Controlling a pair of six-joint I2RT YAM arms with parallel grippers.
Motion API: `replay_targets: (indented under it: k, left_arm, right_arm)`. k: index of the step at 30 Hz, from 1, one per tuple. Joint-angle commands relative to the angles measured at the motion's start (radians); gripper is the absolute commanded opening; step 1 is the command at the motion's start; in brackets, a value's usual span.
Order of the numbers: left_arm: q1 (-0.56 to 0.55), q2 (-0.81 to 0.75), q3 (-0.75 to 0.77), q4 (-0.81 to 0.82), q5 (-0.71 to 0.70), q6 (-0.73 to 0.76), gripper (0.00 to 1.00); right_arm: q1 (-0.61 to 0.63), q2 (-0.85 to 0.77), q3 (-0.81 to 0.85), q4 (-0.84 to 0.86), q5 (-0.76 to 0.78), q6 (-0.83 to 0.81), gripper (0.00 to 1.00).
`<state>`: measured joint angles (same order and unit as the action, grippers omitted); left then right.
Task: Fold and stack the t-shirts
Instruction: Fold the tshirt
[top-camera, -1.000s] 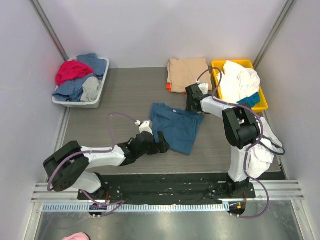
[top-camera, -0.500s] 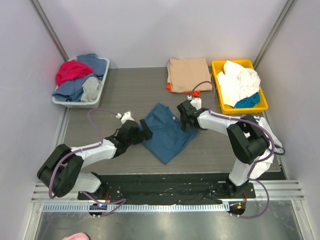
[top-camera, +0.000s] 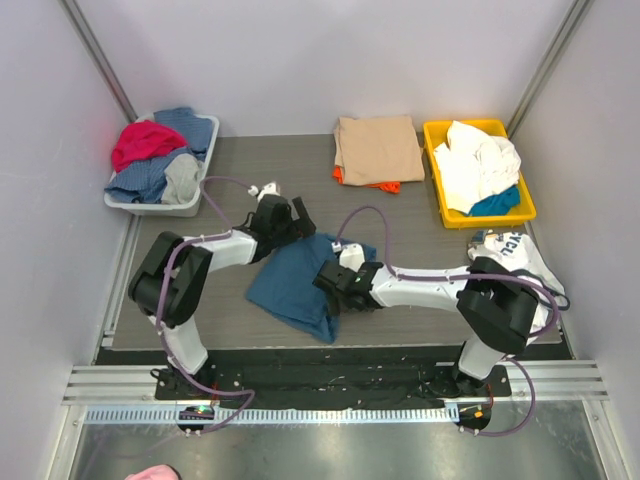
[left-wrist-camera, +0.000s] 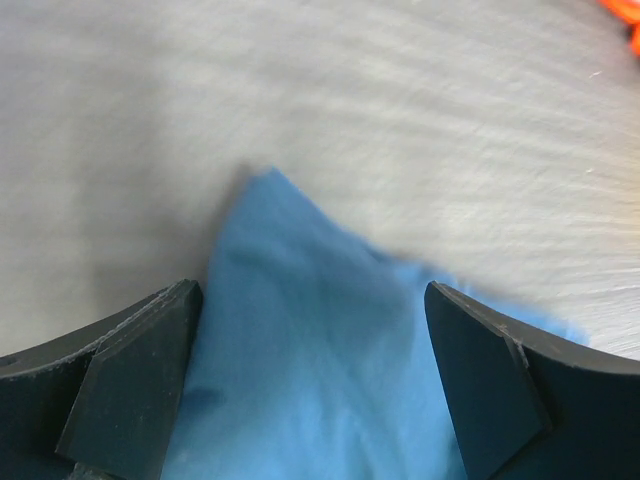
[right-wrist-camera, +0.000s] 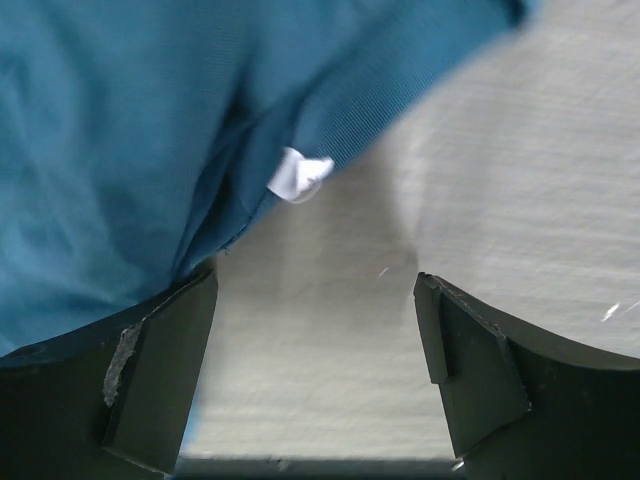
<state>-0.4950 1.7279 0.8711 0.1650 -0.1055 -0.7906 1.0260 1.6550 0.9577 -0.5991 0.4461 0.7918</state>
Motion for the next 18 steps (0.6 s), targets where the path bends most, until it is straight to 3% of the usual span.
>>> replay_targets:
  k: [1, 5, 10, 14, 18]
  left_arm:
    - [0.007, 0.129, 0.156, 0.053, 0.136, 0.034, 1.00]
    - [0.007, 0.208, 0.249, 0.062, 0.202, 0.027, 1.00]
    - [0.007, 0.196, 0.289, 0.030, 0.222, 0.060, 1.00]
    - [0.007, 0.049, 0.276, -0.080, 0.164, 0.143, 1.00]
    - [0.007, -0.125, 0.207, -0.211, 0.070, 0.194, 1.00]
  right_arm:
    - [0.075, -0.008, 0.050, -0.031, -0.009, 0.081, 0.90]
    - [0.114, -0.009, 0.085, -0.039, 0.002, 0.093, 0.90]
    - [0.117, -0.124, 0.113, -0.092, 0.078, 0.081, 0.91]
    - [0.100, -0.225, 0.147, -0.125, 0.163, 0.035, 0.91]
    - [-0.013, -0.290, 0.138, -0.096, 0.174, -0.054, 0.91]
